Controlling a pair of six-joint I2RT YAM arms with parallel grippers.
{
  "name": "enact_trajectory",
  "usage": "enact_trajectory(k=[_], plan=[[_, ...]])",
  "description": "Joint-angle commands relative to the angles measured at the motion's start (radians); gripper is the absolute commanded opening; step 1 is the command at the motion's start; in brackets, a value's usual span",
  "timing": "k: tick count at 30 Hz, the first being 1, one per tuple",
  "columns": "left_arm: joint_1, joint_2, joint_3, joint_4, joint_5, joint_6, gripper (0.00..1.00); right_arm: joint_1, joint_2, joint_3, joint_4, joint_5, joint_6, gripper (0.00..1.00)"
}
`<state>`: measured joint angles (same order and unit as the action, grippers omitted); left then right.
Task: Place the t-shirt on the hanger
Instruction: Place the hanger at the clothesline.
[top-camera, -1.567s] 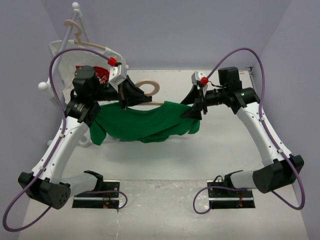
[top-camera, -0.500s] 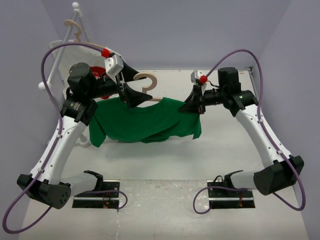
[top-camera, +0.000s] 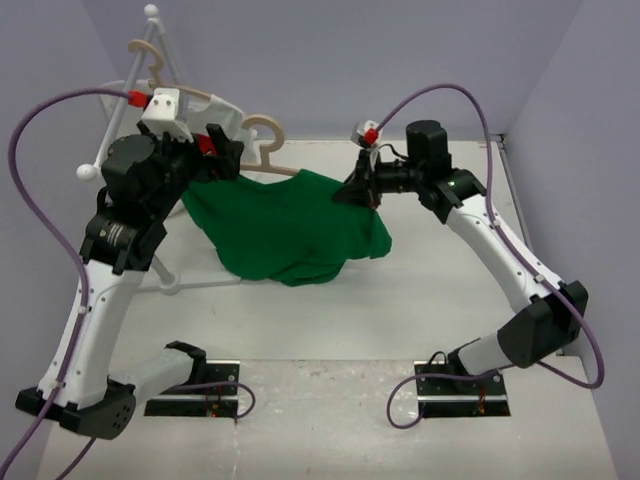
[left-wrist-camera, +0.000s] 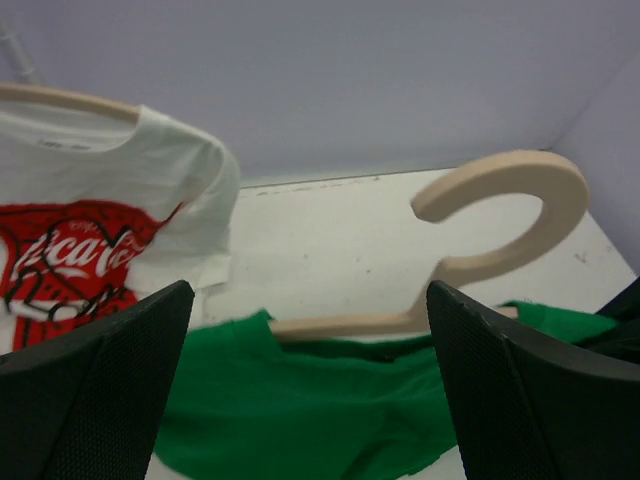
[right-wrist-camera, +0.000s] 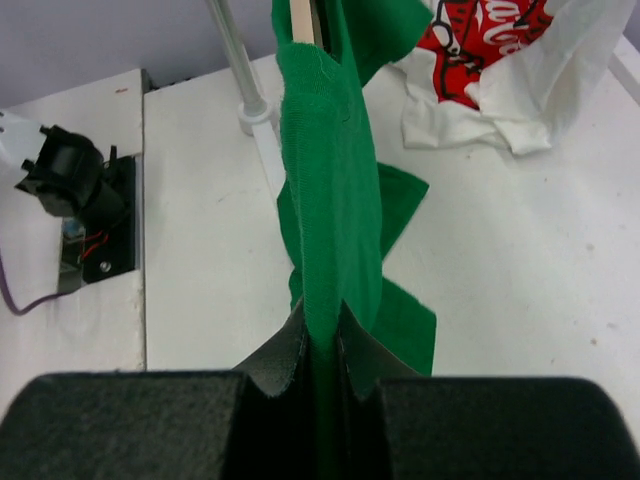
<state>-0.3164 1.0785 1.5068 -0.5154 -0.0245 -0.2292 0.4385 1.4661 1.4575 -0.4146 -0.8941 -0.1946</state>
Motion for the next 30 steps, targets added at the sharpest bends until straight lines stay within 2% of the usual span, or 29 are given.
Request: enact_trajectory(k=[1, 7, 8, 10, 12, 15, 18, 30], plan=[[0.005, -0.197, -0.028, -0.062, -0.112, -0.03, 1.0, 0.126, 0.173, 0.263, 0.041, 0.128, 0.03, 0.0], [0.005, -0.463, -0.119, 0.066, 0.113, -0.052, 1.0, 0.218, 0.379, 0.494, 0.108, 0.19, 0.118, 0.0], [0.005, -0.495, -0.13, 0.085, 0.152, -0.058, 1.0, 0.227, 0.411, 0.561, 0.11, 0.199, 0.139, 0.0], [0.005, -0.579, -0.165, 0.149, 0.331, -0.069, 1.0, 0.26, 0.525, 0.73, 0.086, 0.225, 0.169, 0.0], [0.006, -0.634, -0.183, 0.163, 0.394, -0.071, 1.0, 0.307, 0.606, 0.862, 0.043, 0.269, 0.16, 0.0], [0.005, -0.693, -0.223, 0.155, 0.336, -0.075, 1.0, 0.358, 0.695, 0.975, 0.058, 0.34, 0.144, 0.0], [0.005, -0.707, -0.228, 0.119, 0.288, -0.073, 1.0, 0.384, 0.722, 0.98, 0.13, 0.368, 0.175, 0.0], [0.005, -0.703, -0.165, 0.025, 0.242, -0.104, 1.0, 0.408, 0.842, 1.05, 0.265, 0.433, 0.255, 0.0]])
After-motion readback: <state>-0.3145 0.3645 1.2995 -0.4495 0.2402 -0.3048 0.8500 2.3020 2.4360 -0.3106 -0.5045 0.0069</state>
